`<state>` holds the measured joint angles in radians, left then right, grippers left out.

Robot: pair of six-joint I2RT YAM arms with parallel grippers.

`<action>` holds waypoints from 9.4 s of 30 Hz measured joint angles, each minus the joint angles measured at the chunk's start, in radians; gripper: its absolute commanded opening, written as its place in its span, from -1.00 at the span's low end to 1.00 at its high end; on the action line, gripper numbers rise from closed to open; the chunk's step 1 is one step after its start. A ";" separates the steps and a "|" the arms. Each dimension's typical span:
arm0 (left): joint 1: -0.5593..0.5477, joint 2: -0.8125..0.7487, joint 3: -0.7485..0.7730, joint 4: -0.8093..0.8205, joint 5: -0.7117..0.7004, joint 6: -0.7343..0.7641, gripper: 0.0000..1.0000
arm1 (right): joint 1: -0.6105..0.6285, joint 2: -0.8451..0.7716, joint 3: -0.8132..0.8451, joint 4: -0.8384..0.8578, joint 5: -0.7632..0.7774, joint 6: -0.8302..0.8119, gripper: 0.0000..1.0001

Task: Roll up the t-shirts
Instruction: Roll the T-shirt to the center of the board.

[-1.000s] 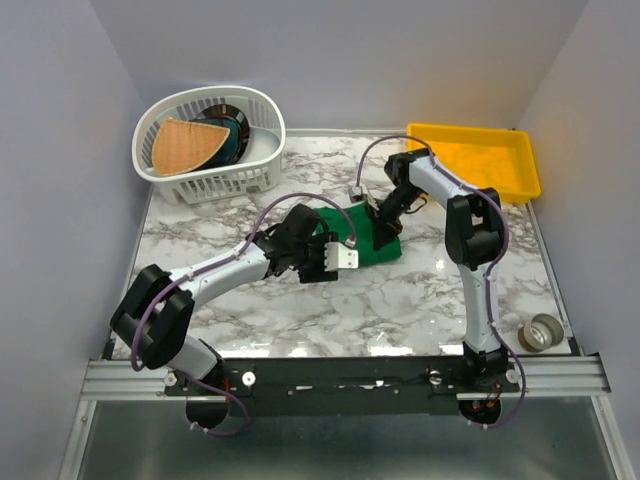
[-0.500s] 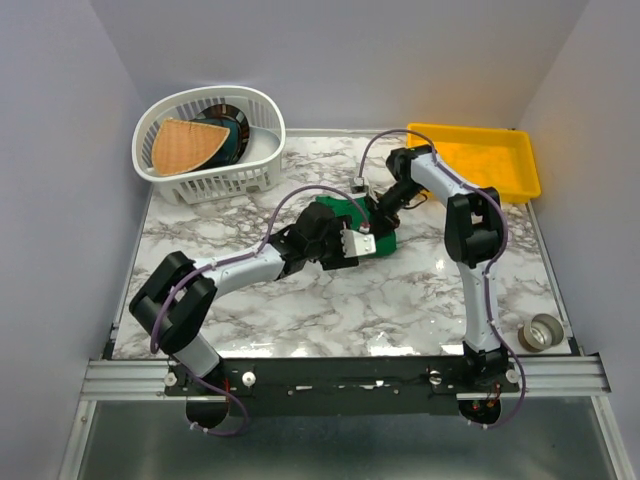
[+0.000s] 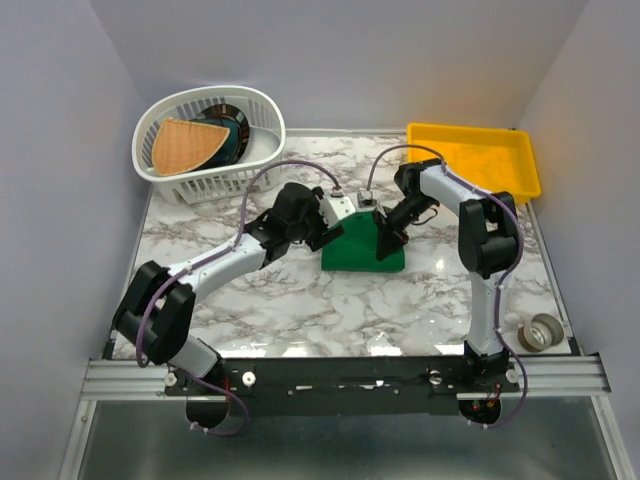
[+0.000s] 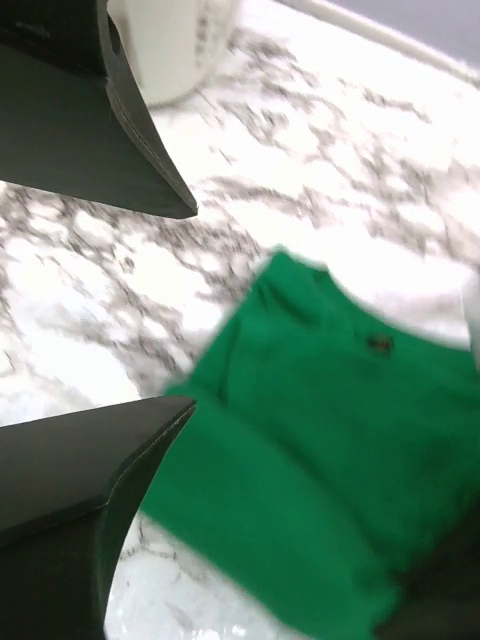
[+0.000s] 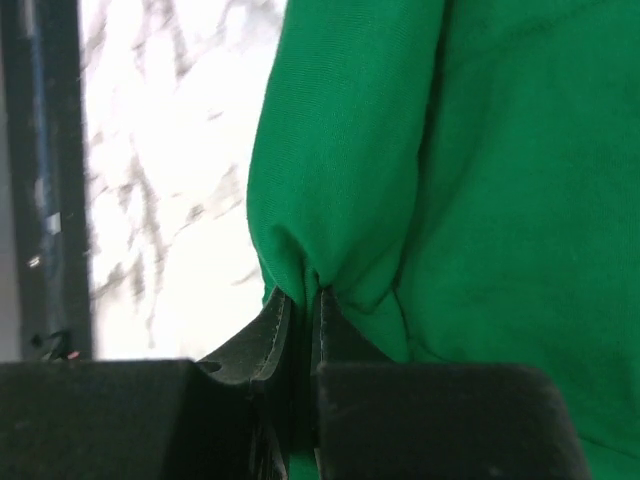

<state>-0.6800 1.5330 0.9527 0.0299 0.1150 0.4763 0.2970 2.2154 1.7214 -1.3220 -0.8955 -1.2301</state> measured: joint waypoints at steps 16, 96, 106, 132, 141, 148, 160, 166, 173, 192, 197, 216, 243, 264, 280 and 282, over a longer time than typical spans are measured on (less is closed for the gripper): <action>0.148 0.085 0.132 -0.363 0.623 0.013 0.72 | 0.060 -0.550 -0.656 0.553 0.219 -0.005 -0.88; 0.117 0.333 0.248 -0.617 0.890 0.095 -1.00 | 0.110 -0.590 -0.726 0.537 0.212 0.052 -0.94; 0.171 0.484 0.446 -0.877 0.925 0.164 -1.00 | 0.069 -0.356 -0.541 0.291 0.068 0.028 -0.95; 0.211 0.524 0.484 -0.892 0.729 0.100 0.04 | -0.020 0.098 -0.134 -0.082 -0.020 0.333 -0.77; 0.240 0.056 0.332 -0.681 0.520 0.045 0.88 | -0.024 0.101 -0.115 -0.075 0.021 0.463 -0.71; -0.089 -0.329 -0.140 -0.285 0.255 0.092 0.87 | -0.029 0.174 -0.039 -0.134 0.014 0.469 -0.71; -0.351 -0.281 -0.603 0.368 -0.118 0.328 0.80 | -0.035 0.237 0.027 -0.198 0.003 0.466 -0.70; -0.373 -0.130 -0.597 0.562 -0.157 0.426 0.76 | -0.037 0.237 0.027 -0.199 0.000 0.462 -0.69; -0.378 0.101 -0.531 0.755 -0.227 0.525 0.43 | -0.039 0.238 0.028 -0.199 -0.003 0.459 -0.65; -0.312 0.096 -0.305 0.289 -0.054 0.504 -0.73 | -0.087 -0.037 -0.057 -0.098 -0.023 0.335 1.00; -0.246 0.087 -0.179 0.052 0.103 0.490 -0.72 | -0.135 -0.372 -0.195 0.100 0.030 0.341 1.00; -0.131 0.250 0.214 -0.456 0.433 0.374 -0.73 | -0.073 -1.632 -1.313 0.951 0.153 0.172 0.97; -0.061 0.290 0.240 -0.537 0.500 0.319 -0.69 | 0.200 -1.091 -1.270 1.240 0.441 0.156 0.59; -0.022 0.352 0.345 -0.666 0.633 0.315 -0.68 | 0.233 -1.066 -1.307 1.225 0.438 0.135 0.19; 0.038 0.536 0.621 -1.038 0.779 0.387 -0.73 | 0.207 -1.016 -1.148 0.962 0.348 0.154 -0.82; 0.047 0.594 0.699 -1.152 0.822 0.429 -0.73 | 0.182 -0.998 -1.114 0.898 0.297 0.147 -0.84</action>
<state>-0.6334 2.1265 1.6516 -1.1225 0.9367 0.9054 0.4789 1.2171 0.6079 -0.4240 -0.5987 -1.0828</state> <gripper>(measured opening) 0.269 0.213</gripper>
